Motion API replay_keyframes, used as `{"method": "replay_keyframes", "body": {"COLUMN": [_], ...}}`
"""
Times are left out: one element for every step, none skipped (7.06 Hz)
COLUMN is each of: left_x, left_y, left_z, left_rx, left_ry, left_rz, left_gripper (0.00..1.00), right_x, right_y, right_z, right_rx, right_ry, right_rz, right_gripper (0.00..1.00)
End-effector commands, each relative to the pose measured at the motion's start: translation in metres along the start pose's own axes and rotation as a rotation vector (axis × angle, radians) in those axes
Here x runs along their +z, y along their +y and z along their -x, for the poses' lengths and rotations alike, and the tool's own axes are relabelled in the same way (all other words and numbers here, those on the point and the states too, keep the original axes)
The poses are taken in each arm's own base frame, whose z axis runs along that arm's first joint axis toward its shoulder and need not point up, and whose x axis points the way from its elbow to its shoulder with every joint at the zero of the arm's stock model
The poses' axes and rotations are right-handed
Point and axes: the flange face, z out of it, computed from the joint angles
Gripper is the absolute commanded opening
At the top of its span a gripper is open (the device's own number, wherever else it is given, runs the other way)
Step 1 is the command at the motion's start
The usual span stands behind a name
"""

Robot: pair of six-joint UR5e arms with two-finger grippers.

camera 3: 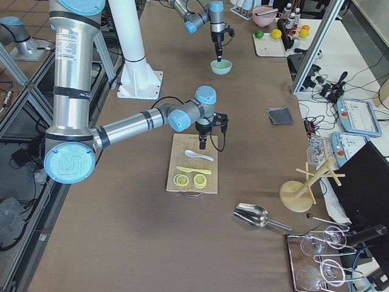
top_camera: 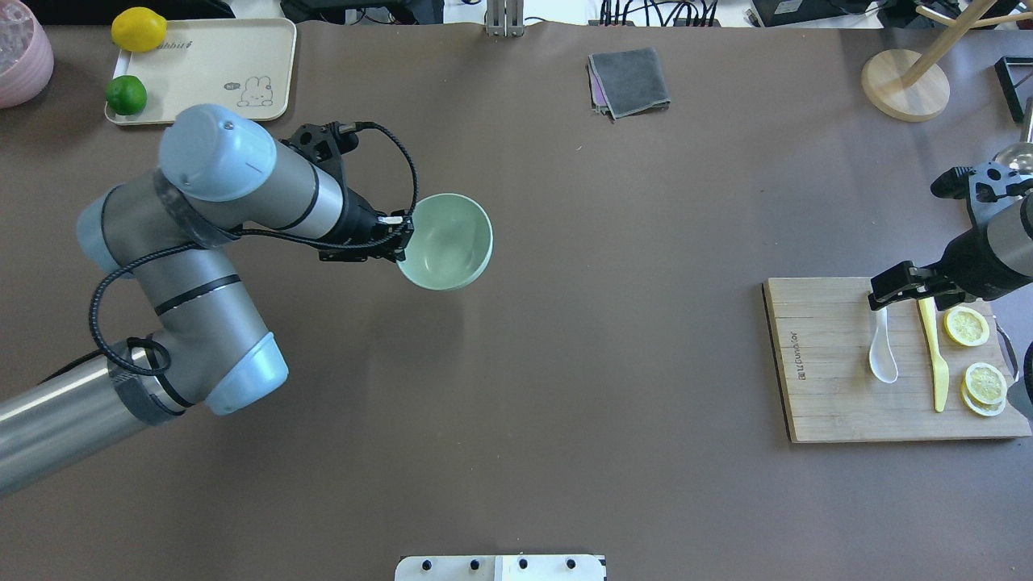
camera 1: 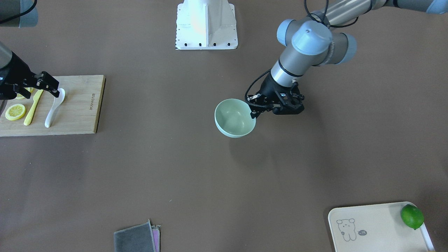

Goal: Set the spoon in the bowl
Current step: 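Slide the bowl to table centre with left gripper while right gripper reaches the spoon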

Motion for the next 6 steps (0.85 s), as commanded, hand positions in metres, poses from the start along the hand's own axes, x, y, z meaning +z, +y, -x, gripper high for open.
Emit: {"method": "replay_keyframes", "body": {"left_x": [0.023,0.038,0.050,0.057,0.058,0.059], "left_y": [0.036,0.049,0.065,0.065,0.065,0.065], "left_z": [-0.033,-0.041,-0.059,-0.061,-0.061,-0.060], "left_rx": [0.017,0.008,0.020,0.020,0.021,0.021], "left_ry": [-0.021,-0.031,-0.032,-0.042,-0.044,-0.046], "left_rz": [-0.030,-0.051,-0.078,-0.083,-0.086,-0.086], "left_gripper": [0.00,0.00,0.00,0.00,0.00,0.00], "right_x": [0.016,0.023,0.029,0.037,0.053,0.063], "right_y": [0.001,0.001,-0.001,-0.006,-0.014,-0.030], "right_z": [-0.003,-0.006,-0.011,-0.014,-0.020,-0.013], "right_rx": [0.000,0.013,0.024,0.035,0.060,0.104], "right_ry": [0.022,0.030,0.039,0.045,0.038,0.002], "right_rz": [0.021,0.033,0.039,0.049,0.043,0.015], "right_gripper": [0.94,0.94,0.94,0.90,0.90,0.85]}}
